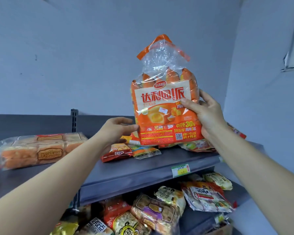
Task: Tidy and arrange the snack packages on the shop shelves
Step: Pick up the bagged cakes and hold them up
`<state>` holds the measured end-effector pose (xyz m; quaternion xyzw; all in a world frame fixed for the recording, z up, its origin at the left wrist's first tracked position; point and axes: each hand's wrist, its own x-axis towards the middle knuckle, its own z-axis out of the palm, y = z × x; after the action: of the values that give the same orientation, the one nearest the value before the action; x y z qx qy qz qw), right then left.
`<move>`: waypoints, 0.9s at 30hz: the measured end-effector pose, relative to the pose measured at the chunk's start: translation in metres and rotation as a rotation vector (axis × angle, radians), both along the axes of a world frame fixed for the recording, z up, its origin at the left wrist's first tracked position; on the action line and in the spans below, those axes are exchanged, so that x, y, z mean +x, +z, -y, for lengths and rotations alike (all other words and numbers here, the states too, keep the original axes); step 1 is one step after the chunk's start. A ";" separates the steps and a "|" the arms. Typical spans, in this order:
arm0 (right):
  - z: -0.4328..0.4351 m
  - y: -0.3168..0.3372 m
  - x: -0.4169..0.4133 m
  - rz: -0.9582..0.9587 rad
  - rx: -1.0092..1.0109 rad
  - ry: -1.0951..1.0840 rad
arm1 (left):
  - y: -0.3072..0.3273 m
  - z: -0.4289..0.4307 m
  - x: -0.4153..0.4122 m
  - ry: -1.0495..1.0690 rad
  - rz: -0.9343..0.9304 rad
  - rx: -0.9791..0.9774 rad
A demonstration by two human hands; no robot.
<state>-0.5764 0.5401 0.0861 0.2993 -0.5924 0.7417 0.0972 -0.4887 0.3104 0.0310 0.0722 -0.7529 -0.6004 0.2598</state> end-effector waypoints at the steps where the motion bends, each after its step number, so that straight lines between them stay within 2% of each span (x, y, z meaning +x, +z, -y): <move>1: -0.004 -0.003 -0.008 0.008 0.003 -0.003 | 0.001 -0.005 -0.009 -0.015 0.011 -0.011; 10: -0.022 -0.025 -0.090 0.045 -0.027 -0.094 | -0.002 -0.029 -0.104 -0.070 0.052 -0.059; 13: -0.024 -0.028 -0.127 0.030 -0.044 -0.154 | -0.004 -0.031 -0.143 -0.037 0.055 -0.132; 16: -0.027 -0.026 -0.163 0.020 -0.054 -0.209 | -0.006 -0.030 -0.182 0.058 0.088 -0.375; 19: -0.031 -0.024 -0.192 0.024 -0.070 -0.240 | -0.011 -0.030 -0.218 0.207 0.261 -0.830; 22: -0.036 -0.027 -0.217 0.029 -0.076 -0.239 | -0.023 -0.035 -0.248 0.266 0.457 -1.215; 27: -0.040 -0.034 -0.250 0.050 -0.052 -0.216 | -0.034 -0.055 -0.282 0.309 0.753 -1.490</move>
<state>-0.8265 0.5803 0.0517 0.2123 -0.6041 0.7492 0.1693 -0.7707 0.3657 -0.0029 0.1793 -0.9696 0.1585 0.0506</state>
